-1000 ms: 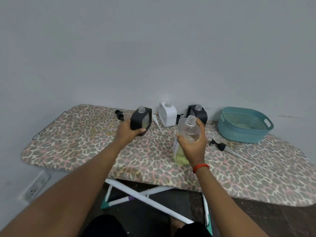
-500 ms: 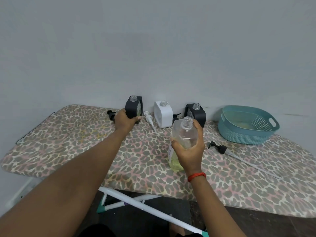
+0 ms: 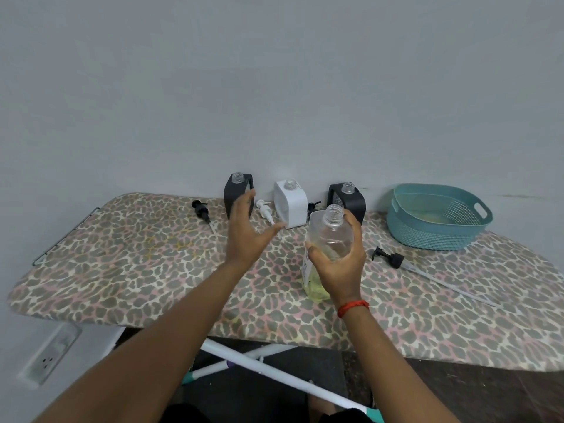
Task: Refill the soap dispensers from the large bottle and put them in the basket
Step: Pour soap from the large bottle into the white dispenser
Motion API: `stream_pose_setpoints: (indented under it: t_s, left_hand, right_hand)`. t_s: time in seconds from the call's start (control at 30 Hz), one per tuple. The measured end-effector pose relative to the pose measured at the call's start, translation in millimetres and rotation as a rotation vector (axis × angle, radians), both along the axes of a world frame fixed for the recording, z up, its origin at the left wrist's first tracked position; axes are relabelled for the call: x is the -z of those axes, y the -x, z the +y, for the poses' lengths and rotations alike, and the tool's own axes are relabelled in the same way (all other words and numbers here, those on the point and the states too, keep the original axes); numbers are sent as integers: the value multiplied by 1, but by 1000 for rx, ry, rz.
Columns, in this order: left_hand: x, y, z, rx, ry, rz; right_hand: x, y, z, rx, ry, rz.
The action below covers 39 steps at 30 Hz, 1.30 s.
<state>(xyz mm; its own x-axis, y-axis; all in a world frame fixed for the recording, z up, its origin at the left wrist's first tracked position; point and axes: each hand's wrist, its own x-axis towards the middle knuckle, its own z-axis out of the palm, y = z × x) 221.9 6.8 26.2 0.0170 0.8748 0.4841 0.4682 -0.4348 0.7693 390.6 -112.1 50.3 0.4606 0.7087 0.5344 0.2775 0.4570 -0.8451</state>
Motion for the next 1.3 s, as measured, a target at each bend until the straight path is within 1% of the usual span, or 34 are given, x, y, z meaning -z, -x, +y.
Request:
stream_pose_setpoints:
  t_s: [0.17,0.27,0.4,0.53,0.8,0.93,1.03,1.13,1.3]
  left_hand:
    - [-16,-25,26,114,264,223]
    - [-23,-37,49,149,315,342]
    - [-10,-41,86,131,357,403]
    - [13,-39,107,148,316,379]
    - [-3,-42,84,199,271,259]
    - [-18,-38,57,202,177,152]
    - [-24,-14,25,211,110,45]
    - [-15,22,-11,197,105,-30]
    - [12,66,-56,212,202,-22]
  right_hand:
    - [2,1,1,13,-13,13]
    - [5,-1,3,-1,-20,14]
    - [7,-1,5,-36,-18,21]
    - [12,-3,7,-34,-23,28]
    - [8,0,5,-36,-19,33]
    - [6,0,3,-47,-13,38]
    - [7,0,3,-55,-7,41]
    - [7,1,2,-66,6,49]
    - [0,6,-3,-40,26,41]
